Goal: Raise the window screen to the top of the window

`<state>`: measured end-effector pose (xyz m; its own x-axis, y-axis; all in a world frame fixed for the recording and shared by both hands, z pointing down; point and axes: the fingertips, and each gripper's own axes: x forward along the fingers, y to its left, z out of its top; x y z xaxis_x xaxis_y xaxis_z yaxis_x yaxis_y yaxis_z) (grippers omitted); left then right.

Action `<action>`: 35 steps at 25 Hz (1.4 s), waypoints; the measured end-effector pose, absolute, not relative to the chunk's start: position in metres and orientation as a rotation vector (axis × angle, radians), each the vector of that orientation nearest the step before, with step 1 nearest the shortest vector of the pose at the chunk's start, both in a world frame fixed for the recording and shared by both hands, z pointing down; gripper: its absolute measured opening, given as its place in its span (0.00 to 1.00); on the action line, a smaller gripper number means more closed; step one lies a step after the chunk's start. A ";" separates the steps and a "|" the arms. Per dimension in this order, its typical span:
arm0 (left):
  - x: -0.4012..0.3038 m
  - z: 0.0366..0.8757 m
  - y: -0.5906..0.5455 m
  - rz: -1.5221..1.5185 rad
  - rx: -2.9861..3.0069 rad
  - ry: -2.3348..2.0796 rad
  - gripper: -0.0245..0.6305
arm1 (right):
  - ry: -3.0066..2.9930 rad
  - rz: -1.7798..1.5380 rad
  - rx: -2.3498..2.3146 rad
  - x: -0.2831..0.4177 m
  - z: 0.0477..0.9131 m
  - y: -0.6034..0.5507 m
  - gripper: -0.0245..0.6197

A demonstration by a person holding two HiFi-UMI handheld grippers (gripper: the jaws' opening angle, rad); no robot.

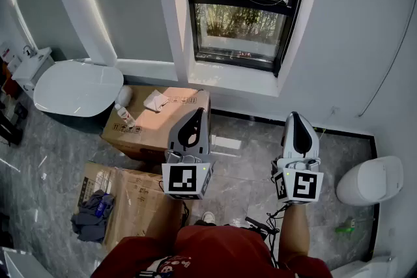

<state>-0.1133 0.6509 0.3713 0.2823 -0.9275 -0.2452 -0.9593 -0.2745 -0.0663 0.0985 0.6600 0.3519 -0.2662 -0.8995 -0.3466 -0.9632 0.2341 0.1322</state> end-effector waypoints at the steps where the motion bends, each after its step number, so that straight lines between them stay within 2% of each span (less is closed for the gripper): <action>1: -0.116 0.371 0.651 0.231 -2.342 1.755 0.04 | 2.301 0.473 -1.766 0.096 0.351 0.660 0.05; 21: -0.155 0.381 0.636 0.236 -2.382 1.730 0.04 | 2.286 0.432 -1.770 0.051 0.363 0.648 0.05; 35: -0.158 0.397 0.618 0.216 -2.425 1.723 0.04 | 2.274 0.422 -1.810 0.048 0.376 0.632 0.05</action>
<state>-0.1584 0.6175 0.3971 0.3264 -0.9219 -0.2088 -0.9449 -0.3241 -0.0458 0.0475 0.6316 0.3762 -0.2273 -0.9151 -0.3331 -0.9737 0.2074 0.0948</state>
